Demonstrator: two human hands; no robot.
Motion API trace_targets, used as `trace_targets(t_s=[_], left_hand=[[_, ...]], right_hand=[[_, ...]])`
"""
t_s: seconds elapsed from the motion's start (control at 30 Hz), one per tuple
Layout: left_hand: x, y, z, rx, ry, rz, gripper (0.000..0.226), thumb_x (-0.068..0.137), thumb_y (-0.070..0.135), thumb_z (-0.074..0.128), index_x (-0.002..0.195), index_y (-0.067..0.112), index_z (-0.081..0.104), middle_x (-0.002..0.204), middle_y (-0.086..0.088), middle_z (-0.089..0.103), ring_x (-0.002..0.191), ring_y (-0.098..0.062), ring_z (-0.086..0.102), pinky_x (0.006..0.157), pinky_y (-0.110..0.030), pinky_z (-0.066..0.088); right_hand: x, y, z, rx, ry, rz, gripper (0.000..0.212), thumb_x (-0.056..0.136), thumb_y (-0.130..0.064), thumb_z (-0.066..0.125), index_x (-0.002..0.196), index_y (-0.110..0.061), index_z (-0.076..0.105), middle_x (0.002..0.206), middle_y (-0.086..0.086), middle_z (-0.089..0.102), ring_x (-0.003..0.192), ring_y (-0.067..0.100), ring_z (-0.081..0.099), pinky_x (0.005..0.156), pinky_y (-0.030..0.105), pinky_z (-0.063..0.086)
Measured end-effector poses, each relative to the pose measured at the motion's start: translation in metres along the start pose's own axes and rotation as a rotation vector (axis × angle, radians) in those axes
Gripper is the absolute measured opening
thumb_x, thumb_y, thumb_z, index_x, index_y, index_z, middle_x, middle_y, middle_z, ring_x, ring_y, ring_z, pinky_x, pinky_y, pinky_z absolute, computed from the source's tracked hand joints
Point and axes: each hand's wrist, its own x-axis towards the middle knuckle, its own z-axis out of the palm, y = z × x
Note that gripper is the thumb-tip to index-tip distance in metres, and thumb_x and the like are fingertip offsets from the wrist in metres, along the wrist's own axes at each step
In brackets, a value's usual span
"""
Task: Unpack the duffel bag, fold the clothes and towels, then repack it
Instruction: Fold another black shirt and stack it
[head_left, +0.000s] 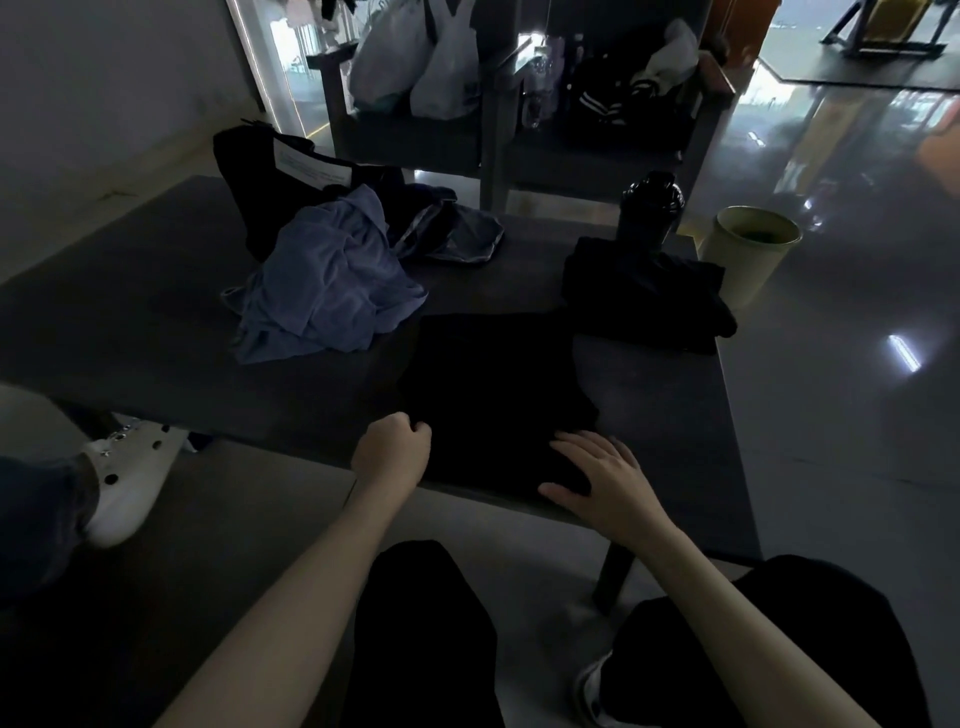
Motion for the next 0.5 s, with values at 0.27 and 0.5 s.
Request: trace_targets(t_s=[0.27, 0.5], left_hand=[[-0.004, -0.01, 0.006, 0.144, 0.25, 0.328, 0.02, 0.077, 0.001, 0.062, 0.095, 0.008, 0.056, 0.098, -0.01, 0.056, 0.09, -0.03, 0.056, 0.066, -0.037, 0.043], [-0.006, -0.04, 0.002, 0.185, 0.116, 0.782, 0.031, 0.08, 0.03, 0.055, 0.096, 0.012, 0.074, 0.102, -0.001, 0.071, 0.091, -0.024, 0.068, 0.07, -0.038, 0.054]], right_hand=[[0.001, 0.003, 0.006, 0.073, 0.055, 0.019, 0.056, 0.09, -0.057, 0.042, 0.135, -0.027, 0.051, 0.148, -0.013, 0.039, 0.142, 0.008, 0.023, 0.116, 0.033, 0.009], [0.008, -0.003, 0.008, 0.174, 0.23, 0.065, 0.019, 0.093, -0.021, 0.058, 0.103, -0.015, 0.073, 0.125, -0.001, 0.064, 0.125, 0.016, 0.051, 0.109, 0.036, 0.026]])
